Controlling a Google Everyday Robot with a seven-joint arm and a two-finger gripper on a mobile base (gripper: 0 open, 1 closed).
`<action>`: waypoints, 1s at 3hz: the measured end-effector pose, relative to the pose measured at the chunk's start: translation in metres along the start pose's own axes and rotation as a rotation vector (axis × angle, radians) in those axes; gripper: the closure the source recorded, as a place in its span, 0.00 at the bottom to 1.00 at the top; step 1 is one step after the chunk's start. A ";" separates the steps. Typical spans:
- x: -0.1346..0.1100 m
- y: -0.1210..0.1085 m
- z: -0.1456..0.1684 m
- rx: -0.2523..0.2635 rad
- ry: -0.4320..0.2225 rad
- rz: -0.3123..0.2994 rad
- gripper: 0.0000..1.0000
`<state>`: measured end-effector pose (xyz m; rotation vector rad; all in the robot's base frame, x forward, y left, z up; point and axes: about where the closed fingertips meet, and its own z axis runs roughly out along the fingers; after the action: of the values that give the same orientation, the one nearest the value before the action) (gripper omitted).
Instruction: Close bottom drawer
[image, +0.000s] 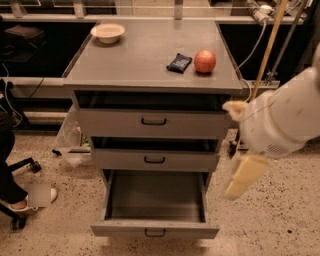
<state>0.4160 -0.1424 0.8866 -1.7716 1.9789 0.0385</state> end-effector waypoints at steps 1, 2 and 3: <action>-0.011 0.039 0.115 -0.117 -0.048 -0.011 0.00; 0.009 0.094 0.245 -0.262 -0.023 0.027 0.00; 0.048 0.152 0.352 -0.368 0.037 0.066 0.00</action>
Offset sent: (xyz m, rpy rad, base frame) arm -0.0553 0.1228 -0.4956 0.0252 0.5113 0.0469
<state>0.3862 -0.0460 0.5136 -1.9359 2.1641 0.4187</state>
